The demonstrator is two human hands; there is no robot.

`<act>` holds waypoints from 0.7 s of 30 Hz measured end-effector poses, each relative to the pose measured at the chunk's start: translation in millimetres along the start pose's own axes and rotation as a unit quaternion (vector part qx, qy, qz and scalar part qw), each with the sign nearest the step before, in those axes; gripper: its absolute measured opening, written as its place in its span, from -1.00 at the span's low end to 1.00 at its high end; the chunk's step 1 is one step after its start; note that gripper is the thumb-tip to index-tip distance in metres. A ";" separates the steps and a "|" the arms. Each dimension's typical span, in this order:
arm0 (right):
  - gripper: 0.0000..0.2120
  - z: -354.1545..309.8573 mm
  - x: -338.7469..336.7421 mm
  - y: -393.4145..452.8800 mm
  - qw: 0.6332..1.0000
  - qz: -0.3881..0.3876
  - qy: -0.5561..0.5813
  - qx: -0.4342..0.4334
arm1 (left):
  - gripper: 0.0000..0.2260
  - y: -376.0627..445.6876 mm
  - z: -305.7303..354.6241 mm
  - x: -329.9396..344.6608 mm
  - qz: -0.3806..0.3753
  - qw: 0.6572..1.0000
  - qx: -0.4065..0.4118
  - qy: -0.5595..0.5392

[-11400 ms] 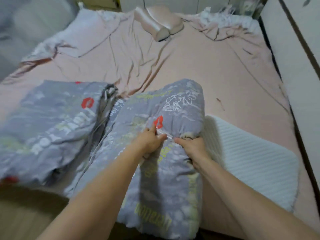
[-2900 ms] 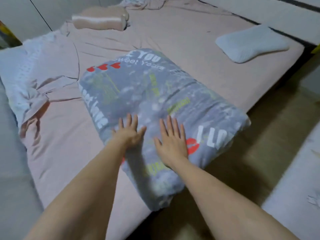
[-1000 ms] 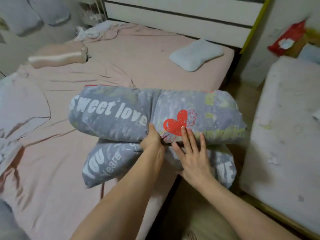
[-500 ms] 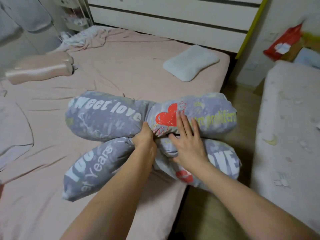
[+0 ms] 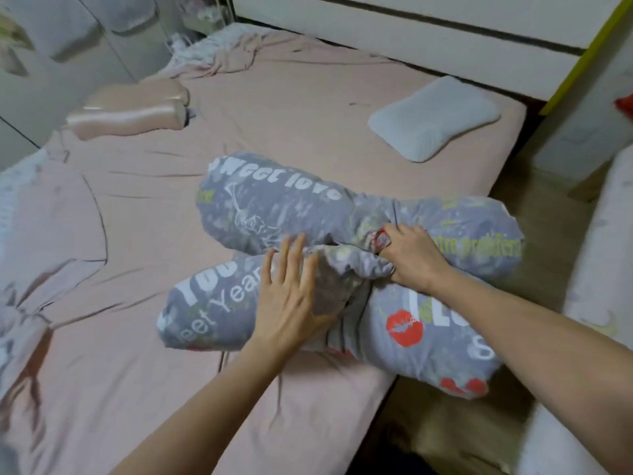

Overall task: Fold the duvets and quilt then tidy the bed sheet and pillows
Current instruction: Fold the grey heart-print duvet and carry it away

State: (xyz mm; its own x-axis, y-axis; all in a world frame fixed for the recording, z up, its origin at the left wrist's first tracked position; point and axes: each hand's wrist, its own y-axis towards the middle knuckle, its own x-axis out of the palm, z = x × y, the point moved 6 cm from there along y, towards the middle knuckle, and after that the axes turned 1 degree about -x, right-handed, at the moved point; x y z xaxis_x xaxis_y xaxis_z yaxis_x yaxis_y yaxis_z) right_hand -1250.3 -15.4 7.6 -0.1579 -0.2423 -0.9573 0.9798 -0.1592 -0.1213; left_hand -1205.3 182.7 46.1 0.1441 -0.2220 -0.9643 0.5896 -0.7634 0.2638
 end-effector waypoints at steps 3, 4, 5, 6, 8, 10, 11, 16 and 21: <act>-0.70 0.7 -5.9 3.3 1.000 0.015 0.017 -0.013 | 0.03 15.8 -23.8 16.8 -0.149 0.978 -0.055 0.135; -0.69 1.0 -6.7 2.1 0.999 0.020 0.026 -0.013 | 0.03 24.0 -26.2 21.8 -0.177 0.970 -0.052 0.159; -0.68 0.2 -5.5 -0.4 0.999 0.026 0.033 -0.019 | -0.05 34.4 -24.2 24.4 -0.184 0.967 -0.027 0.175; -0.67 -1.9 -3.2 -3.9 0.998 0.033 0.038 -0.027 | -0.20 45.6 -19.8 26.4 -0.175 0.967 0.012 0.183; -0.68 -10.2 0.7 -14.7 0.997 0.048 0.048 -0.041 | -0.55 69.8 -8.4 28.2 -0.132 0.969 0.100 0.182; -0.63 -17.1 7.2 -25.3 0.996 0.052 0.054 -0.051 | -0.64 93.6 0.2 34.4 -0.105 0.964 0.151 0.190; -0.60 -17.6 10.1 -28.4 0.996 0.057 0.057 -0.047 | -0.63 104.4 5.0 40.3 -0.117 0.959 0.167 0.198; -0.59 -8.7 25.0 -39.5 0.994 0.074 0.067 -0.036 | -0.65 110.5 28.6 60.9 -0.254 0.902 0.234 0.259; -0.71 -23.0 51.2 -71.8 0.993 0.035 0.042 -0.101 | -0.62 62.7 53.4 71.1 -0.341 0.861 0.256 0.279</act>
State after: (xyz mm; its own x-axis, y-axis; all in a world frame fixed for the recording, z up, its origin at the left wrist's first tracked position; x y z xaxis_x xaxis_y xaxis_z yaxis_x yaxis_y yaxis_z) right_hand -1326.0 5.7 -38.8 -0.0858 -0.1634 -0.9828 0.9941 0.0522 -0.0955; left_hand -1200.6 86.7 -4.8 0.3460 0.5995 -0.7217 0.2818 -0.8001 -0.5295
